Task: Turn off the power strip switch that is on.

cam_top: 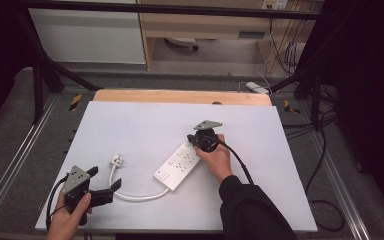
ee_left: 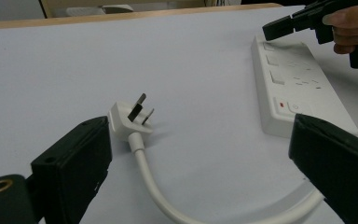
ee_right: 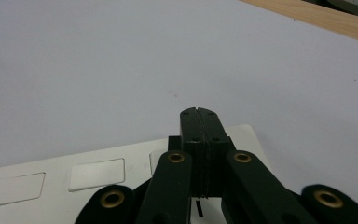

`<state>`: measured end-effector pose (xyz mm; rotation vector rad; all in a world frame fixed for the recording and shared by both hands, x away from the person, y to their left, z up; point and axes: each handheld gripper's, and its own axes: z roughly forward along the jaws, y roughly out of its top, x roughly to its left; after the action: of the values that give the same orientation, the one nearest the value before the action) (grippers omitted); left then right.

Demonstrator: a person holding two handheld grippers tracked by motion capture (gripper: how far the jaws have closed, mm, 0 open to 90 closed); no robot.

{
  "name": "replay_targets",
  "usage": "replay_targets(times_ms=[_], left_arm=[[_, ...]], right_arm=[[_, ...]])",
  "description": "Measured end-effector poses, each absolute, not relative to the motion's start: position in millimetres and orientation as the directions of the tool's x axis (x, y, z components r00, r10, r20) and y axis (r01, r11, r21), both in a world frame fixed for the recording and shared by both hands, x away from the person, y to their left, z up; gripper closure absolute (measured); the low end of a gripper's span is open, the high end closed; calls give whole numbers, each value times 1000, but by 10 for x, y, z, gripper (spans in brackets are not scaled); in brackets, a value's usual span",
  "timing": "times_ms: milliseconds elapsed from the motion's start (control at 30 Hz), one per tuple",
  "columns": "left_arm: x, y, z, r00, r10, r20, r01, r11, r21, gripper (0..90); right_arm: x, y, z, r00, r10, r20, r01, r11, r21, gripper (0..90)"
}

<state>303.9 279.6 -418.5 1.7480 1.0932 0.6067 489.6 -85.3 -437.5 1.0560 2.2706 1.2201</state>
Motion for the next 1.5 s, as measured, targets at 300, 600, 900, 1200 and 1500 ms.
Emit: replay_targets(times_ms=[300, 600, 900, 1200, 1500], left_arm=[[3042, 2800, -4186, 478, 876, -70, 404, -148, 903, 59], [3038, 2795, -4184, 473, 878, -72, 404, -143, 903, 59], [3038, 2794, -4184, 473, 878, -75, 404, -140, 904, 57], [3038, 2794, -4186, 473, 878, -77, 406, -140, 903, 57], [3038, 2794, -4186, 473, 878, -77, 406, -140, 903, 57]], right_arm=[[4862, -880, -4286, -663, 748, 42, 430, 334, 839, 900], [4822, -906, -4195, -667, 744, 40, 416, 327, 849, 900], [4783, -955, -4082, -668, 743, 45, 404, 311, 860, 900], [4772, -1009, -4009, -668, 743, 47, 394, 299, 869, 900], [4776, -1035, -3988, -663, 746, 60, 396, 282, 874, 900]])
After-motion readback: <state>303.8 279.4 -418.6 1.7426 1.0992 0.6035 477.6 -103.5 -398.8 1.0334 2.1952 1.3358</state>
